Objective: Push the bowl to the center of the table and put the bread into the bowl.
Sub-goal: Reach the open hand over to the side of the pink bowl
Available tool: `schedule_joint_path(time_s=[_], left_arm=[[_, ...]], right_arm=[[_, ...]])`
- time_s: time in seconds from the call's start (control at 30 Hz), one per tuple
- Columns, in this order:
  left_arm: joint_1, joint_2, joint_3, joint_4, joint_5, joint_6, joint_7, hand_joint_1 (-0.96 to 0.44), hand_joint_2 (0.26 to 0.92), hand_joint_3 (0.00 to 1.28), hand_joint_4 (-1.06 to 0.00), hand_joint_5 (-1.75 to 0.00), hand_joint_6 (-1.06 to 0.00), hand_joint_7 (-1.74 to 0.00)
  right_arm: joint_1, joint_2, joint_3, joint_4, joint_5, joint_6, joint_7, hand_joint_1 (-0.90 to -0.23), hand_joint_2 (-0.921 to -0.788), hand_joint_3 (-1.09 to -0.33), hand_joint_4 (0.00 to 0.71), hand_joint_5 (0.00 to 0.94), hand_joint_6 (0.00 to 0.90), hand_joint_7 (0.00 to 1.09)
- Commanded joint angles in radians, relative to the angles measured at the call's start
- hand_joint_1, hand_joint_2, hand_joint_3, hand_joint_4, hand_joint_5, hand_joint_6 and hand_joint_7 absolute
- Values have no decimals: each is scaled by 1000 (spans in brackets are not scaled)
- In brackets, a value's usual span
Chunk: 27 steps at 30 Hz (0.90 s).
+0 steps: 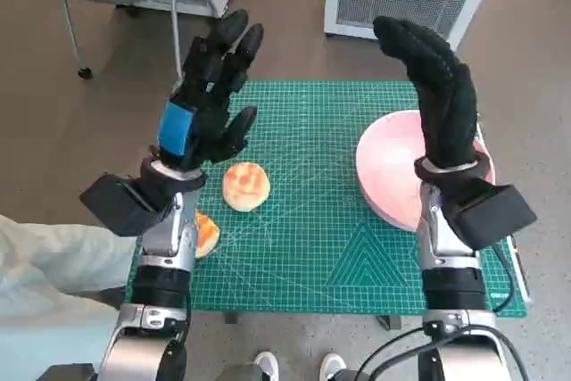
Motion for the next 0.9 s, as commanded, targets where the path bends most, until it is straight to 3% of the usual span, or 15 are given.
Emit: schedule_joint_path(time_s=[0.03,0.9], left_arm=[[-4,-7,-8,-3,11,-3,10,-638,921,497,-186,0,1,-526],[-15,-16,-10,3,-5,5,7,-602,921,508,-187,-1,1,-527]], right_arm=[[19,-4,-5,16,8,6,7,-698,-921,-796,275,3,38,639],[0,-16,-12,53,14,-17,22,-703,-921,-805,276,2,42,632]])
